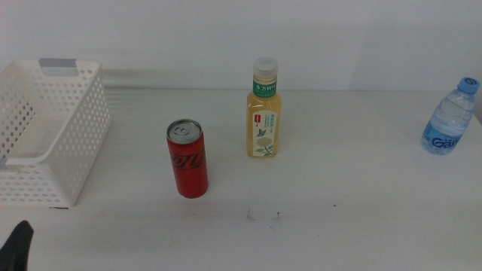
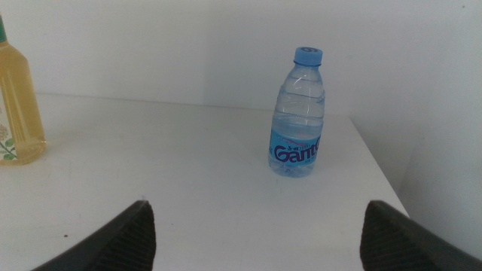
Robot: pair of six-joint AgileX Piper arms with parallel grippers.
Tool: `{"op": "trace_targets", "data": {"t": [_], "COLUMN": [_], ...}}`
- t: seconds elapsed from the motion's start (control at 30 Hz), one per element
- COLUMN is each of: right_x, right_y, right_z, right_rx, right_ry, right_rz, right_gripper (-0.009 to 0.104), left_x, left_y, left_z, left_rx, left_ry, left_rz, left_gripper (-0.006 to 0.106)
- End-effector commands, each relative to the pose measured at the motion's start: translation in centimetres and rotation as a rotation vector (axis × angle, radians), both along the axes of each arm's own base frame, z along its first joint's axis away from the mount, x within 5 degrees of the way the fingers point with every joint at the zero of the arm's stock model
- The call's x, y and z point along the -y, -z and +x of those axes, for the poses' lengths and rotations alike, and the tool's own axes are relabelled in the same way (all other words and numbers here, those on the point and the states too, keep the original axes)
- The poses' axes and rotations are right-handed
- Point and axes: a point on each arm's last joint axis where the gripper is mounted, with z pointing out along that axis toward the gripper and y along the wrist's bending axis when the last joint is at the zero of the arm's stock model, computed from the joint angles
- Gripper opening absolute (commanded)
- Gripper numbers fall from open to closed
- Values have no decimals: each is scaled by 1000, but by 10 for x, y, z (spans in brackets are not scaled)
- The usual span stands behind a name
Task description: Use arms to grab the bottles and put them into the dustbin to the left of the table.
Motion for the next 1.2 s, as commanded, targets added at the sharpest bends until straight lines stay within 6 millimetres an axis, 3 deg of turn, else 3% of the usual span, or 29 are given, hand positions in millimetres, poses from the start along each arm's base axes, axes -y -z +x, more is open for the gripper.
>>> {"op": "trace_targets", "data": {"t": [0.0,0.3,0.67,1.17], "right_x": [0,0,0,0], "right_y": [0,0,0,0], "right_z": [0,0,0,0], "right_rx": [10,10,10,10], "right_ry": [6,6,6,6], "right_rz": [-13,-13,-13,-13], "right_gripper": [93,93,93,93], "left_x": [1,8,28,61], "left_y": [-1,-6,-7,17], "left_z": [0,10,37,79], "left_rx": [17,23,1,-31], "left_ry": [19,119,271,373], "left_rz": [-6,-30,-51,-23], "left_gripper": [94,94,94,94]}}
